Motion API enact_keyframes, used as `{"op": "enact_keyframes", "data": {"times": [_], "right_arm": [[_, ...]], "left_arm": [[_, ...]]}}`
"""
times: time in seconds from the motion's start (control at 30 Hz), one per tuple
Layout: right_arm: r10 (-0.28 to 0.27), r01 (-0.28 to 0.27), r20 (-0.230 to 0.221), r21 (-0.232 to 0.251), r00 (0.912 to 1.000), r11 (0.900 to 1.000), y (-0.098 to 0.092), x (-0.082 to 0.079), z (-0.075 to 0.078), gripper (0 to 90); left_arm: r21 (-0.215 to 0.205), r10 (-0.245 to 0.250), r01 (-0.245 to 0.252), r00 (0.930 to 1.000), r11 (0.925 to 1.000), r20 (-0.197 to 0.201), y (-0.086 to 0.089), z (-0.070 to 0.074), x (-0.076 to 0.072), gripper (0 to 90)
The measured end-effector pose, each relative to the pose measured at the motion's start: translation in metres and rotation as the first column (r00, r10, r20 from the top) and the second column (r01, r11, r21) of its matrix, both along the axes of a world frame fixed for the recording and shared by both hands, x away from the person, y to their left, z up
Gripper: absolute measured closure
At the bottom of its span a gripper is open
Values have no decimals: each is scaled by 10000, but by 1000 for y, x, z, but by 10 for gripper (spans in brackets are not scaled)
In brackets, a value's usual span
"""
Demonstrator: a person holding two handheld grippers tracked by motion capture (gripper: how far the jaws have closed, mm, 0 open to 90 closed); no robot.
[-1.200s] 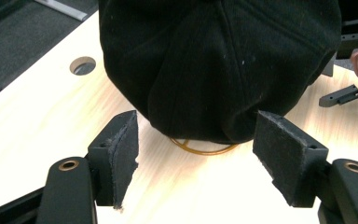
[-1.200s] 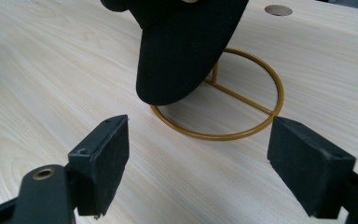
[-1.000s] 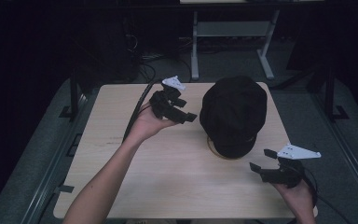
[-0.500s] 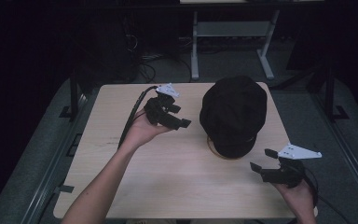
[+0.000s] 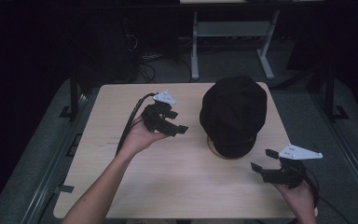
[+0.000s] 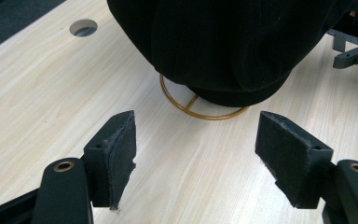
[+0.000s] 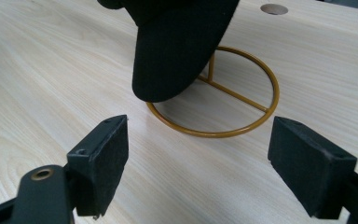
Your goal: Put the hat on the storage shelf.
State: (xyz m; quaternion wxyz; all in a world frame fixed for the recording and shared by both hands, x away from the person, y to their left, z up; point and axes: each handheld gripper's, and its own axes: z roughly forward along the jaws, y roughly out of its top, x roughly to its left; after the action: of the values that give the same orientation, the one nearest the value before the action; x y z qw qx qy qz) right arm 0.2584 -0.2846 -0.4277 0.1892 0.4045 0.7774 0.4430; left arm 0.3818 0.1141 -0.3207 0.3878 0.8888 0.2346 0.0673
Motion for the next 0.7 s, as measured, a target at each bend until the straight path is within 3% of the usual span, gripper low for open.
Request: {"op": "enact_keyframes", "data": {"times": [0.2,0.37,0.7], "right_arm": [[-39,39,-69,-6,10000,10000,-1,0,-2,197],[-72,72,-97,-60,9999,10000,-1,0,-2,197],[42,-43,-80,-129,10000,9999,3,-1,-3,196]], "left_arm": [[112,21,-20,10000,9999,-72,4,-10,-2,281],[-107,201,-203,9996,9997,-210,10,-17,-6,279],[-198,479,-481,9988,9986,-101,29,-24,-18,268]]}}
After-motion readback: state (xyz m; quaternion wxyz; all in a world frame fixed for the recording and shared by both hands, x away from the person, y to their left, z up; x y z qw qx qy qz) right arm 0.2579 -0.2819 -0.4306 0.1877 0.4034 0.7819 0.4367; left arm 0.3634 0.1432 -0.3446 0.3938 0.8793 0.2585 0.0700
